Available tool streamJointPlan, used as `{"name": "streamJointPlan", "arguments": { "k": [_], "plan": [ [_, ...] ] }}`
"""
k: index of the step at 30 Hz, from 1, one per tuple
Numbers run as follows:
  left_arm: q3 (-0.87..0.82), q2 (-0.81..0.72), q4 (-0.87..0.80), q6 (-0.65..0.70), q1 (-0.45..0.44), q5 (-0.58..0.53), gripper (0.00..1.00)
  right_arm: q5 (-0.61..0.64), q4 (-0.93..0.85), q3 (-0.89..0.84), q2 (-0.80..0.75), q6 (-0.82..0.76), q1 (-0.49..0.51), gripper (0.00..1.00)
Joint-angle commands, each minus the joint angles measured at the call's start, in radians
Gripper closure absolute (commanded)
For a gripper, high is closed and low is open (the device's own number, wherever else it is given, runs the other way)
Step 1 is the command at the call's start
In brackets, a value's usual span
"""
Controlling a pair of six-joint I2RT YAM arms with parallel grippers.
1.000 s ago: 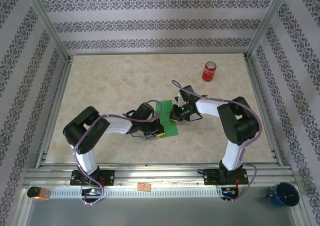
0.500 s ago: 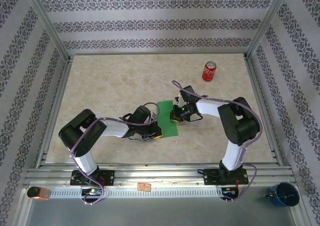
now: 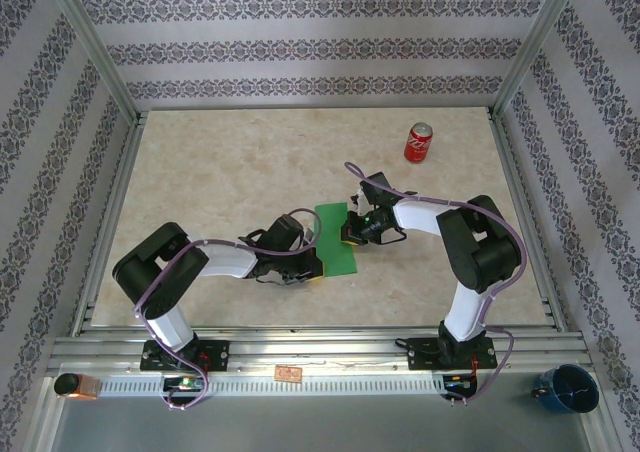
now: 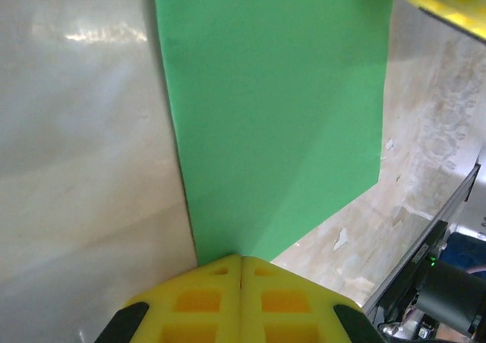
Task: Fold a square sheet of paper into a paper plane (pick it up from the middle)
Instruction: First fold the square sheet of paper in half at the center of the table.
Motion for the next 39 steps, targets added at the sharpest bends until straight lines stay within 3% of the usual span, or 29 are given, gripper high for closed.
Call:
{"name": "streamJointPlan", "arguments": {
  "k": [1, 12, 16, 22, 30, 39],
  "plan": [
    [-0.050, 0.005, -0.194, 0.030, -0.032, 0.008, 0.99, 0.144, -0.116, -0.041, 0.037, -0.020, -0.028, 1.00],
    [-0.018, -0.137, -0.155, 0.035, -0.029, 0.043, 0.93, 0.131, -0.121, -0.033, 0.039, -0.036, -0.027, 1.00],
    [0.024, -0.158, -0.080, 0.029, 0.039, 0.083, 0.93, 0.119, -0.135, -0.019, 0.043, -0.042, -0.027, 1.00],
    [0.186, -0.019, -0.077, 0.049, 0.164, 0.085, 0.95, 0.105, -0.136, -0.015, 0.046, -0.044, -0.028, 1.00],
    [0.345, 0.170, -0.088, 0.077, 0.197, 0.102, 0.97, 0.099, -0.140, -0.009, 0.052, -0.047, -0.028, 1.00],
    [0.274, 0.272, -0.036, 0.066, 0.208, 0.082, 0.98, 0.098, -0.143, -0.015, 0.049, -0.048, -0.028, 1.00]
  ]
}}
